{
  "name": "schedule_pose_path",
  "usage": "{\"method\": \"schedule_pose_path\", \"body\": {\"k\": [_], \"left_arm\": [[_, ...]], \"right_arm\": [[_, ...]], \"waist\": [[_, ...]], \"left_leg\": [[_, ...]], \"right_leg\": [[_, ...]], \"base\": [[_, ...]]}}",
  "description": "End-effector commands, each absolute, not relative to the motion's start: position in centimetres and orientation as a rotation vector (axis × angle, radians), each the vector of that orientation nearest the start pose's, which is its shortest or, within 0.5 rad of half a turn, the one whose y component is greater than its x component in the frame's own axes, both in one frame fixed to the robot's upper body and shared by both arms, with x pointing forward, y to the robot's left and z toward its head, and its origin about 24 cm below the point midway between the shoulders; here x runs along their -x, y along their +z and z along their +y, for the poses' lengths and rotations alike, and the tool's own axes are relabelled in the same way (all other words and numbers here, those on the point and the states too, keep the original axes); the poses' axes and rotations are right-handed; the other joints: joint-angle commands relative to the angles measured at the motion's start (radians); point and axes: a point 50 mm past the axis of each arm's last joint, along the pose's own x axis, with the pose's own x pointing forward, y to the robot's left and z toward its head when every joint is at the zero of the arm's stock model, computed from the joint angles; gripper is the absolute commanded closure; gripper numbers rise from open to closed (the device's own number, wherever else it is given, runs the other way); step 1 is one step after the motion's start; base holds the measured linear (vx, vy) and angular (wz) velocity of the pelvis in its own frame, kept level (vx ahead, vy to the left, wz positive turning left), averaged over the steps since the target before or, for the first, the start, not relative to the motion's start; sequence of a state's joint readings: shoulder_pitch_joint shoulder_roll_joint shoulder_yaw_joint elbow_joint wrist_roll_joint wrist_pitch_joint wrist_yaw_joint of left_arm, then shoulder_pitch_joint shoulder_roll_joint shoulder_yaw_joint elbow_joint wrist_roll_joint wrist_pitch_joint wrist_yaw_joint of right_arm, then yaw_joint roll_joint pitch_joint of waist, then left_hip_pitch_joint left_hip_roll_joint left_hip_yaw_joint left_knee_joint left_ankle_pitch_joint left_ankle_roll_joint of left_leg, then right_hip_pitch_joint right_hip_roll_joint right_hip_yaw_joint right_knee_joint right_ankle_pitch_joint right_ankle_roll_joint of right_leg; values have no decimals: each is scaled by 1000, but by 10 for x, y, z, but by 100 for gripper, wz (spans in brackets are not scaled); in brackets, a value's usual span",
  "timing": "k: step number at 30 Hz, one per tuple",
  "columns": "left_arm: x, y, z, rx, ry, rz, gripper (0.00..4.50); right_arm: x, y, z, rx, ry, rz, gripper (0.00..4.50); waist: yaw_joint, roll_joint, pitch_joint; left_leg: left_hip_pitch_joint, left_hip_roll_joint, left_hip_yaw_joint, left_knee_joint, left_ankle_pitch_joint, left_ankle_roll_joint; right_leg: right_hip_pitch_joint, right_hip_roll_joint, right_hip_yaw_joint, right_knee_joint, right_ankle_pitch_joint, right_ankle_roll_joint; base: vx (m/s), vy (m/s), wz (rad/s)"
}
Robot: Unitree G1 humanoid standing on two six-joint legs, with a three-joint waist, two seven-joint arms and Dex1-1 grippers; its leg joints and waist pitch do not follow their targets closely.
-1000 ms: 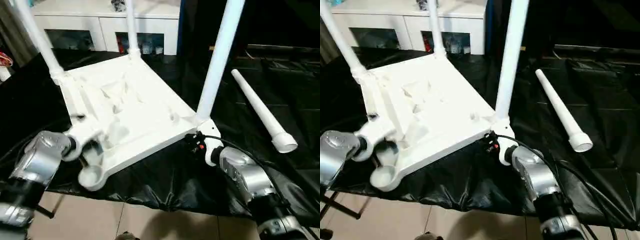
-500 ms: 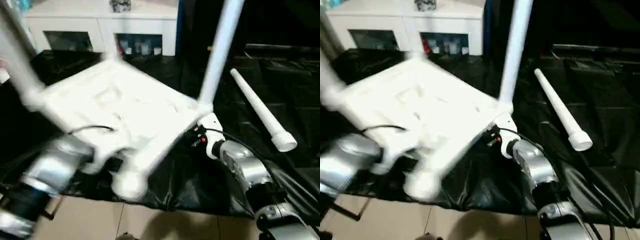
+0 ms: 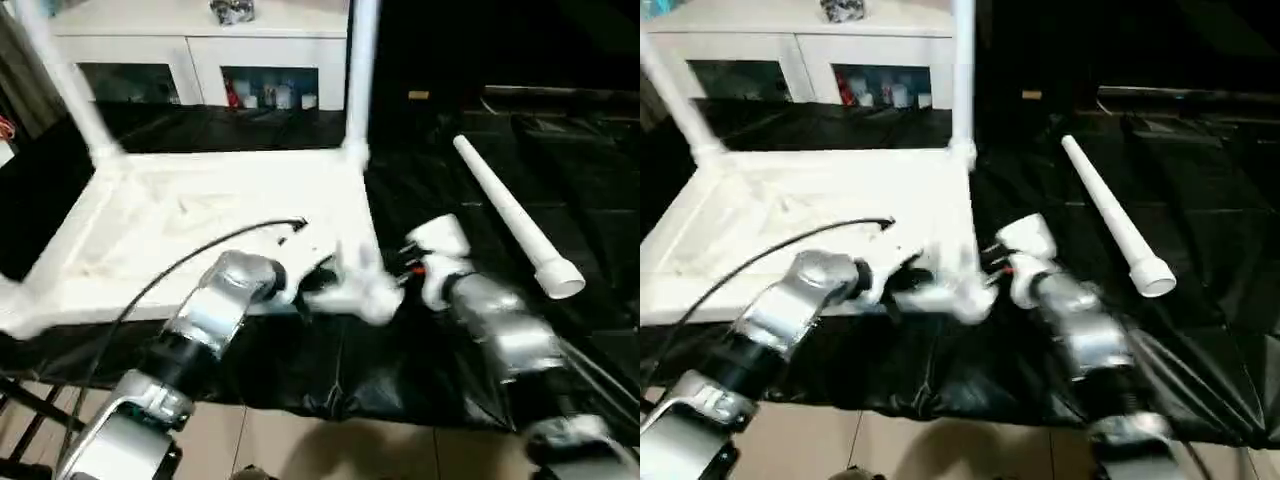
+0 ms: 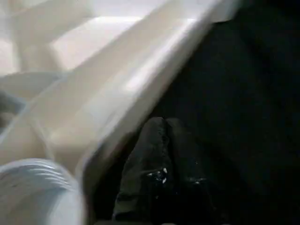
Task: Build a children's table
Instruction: Rotate table base, then pick table leg
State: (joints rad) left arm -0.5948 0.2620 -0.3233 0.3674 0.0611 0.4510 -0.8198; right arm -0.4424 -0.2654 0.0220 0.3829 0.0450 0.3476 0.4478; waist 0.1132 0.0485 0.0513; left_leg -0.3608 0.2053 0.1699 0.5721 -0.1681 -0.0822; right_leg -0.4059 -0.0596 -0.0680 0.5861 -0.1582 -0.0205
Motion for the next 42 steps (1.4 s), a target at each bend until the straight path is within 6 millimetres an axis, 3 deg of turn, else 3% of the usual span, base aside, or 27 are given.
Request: {"method": "schedule_pose_path", "body": {"k": [1,4,6,7,8,10,11,12,14,19,25,27,30,31,34,42], "left_arm": [[-321,75,95,-365,-1061,406,450],[-314,76,99,-353,-1097,381,450],[-310,78,105,-334,-1091,354,450],[-310,79,107,-319,-1072,346,430],[-311,81,109,-312,-1052,338,417],[-309,84,113,-304,-1038,330,409],[-308,86,115,-302,-1030,323,398],[-306,89,116,-290,-1026,312,384],[-303,91,115,-276,-1033,307,373],[-291,95,112,-257,-1082,292,328],[-286,100,109,-252,-1085,276,285],[-284,103,112,-246,-1075,272,267],[-281,103,115,-241,-1070,279,239],[-280,102,117,-239,-1072,286,232],[-276,100,118,-243,-1091,310,201],[-269,105,121,-257,-1085,320,142]], "right_arm": [[-325,61,-182,152,374,347,449],[-324,68,-189,119,345,344,449],[-325,74,-197,100,292,358,422],[-326,77,-199,105,274,368,415],[-327,79,-203,109,256,380,412],[-330,84,-211,126,213,414,389],[-331,86,-215,144,197,433,372],[-334,89,-221,172,178,468,367],[-336,93,-225,184,168,488,358],[-345,103,-239,217,124,509,315],[-355,111,-265,247,42,540,279],[-358,111,-273,249,17,551,247],[-361,109,-278,244,-5,561,224],[-361,108,-280,239,-14,566,213],[-365,107,-289,224,-49,587,190],[-367,105,-301,219,-76,581,127]], "waist": [[3,-3,-74],[1,0,-72],[-3,-5,-71],[-1,-3,-71],[-3,-10,-69],[-2,-9,-68],[-3,-19,-67],[-2,-14,-67],[-2,-21,-67],[-1,-20,-69],[8,-36,-65],[7,-29,-65],[4,-31,-66],[5,-18,-67],[2,-21,-69],[7,-26,-66]], "left_leg": [[4,11,-3,-51,-166,29],[5,13,-4,-53,-197,25],[3,14,-4,-56,-197,23],[5,12,-3,-54,-199,22],[7,12,-1,-55,-205,18],[7,11,-2,-55,-203,12],[5,10,0,-55,-200,14],[6,10,-2,-55,-195,12],[7,10,1,-53,-189,13],[5,10,1,-49,-167,18],[2,8,4,-46,-177,22],[3,7,3,-44,-184,19],[2,7,4,-43,-187,18],[3,7,3,-41,-189,16],[0,6,4,-36,-191,20],[-5,6,3,-33,-226,23]], "right_leg": [[59,-66,40,-61,-210,-167],[58,-69,39,-65,-246,-164],[59,-66,39,-64,-259,-158],[56,-66,39,-66,-267,-155],[55,-64,38,-69,-287,-151],[55,-66,39,-69,-323,-139],[55,-66,39,-72,-326,-133],[55,-65,39,-68,-325,-132],[54,-65,40,-68,-326,-133],[53,-67,41,-60,-280,-158],[52,-67,39,-63,-330,-142],[50,-67,38,-61,-329,-148],[50,-63,37,-60,-302,-160],[48,-64,37,-58,-295,-163],[49,-62,35,-55,-271,-184],[46,-63,30,-54,-323,-176]], "base": [[0,0,0],[0,0,0],[0,0,0],[0,0,0],[0,0,0],[0,0,0],[0,0,0],[0,0,0],[0,0,0],[0,0,0],[0,0,0],[0,0,0],[0,0,0],[0,0,0],[0,0,0],[0,0,0]]}}
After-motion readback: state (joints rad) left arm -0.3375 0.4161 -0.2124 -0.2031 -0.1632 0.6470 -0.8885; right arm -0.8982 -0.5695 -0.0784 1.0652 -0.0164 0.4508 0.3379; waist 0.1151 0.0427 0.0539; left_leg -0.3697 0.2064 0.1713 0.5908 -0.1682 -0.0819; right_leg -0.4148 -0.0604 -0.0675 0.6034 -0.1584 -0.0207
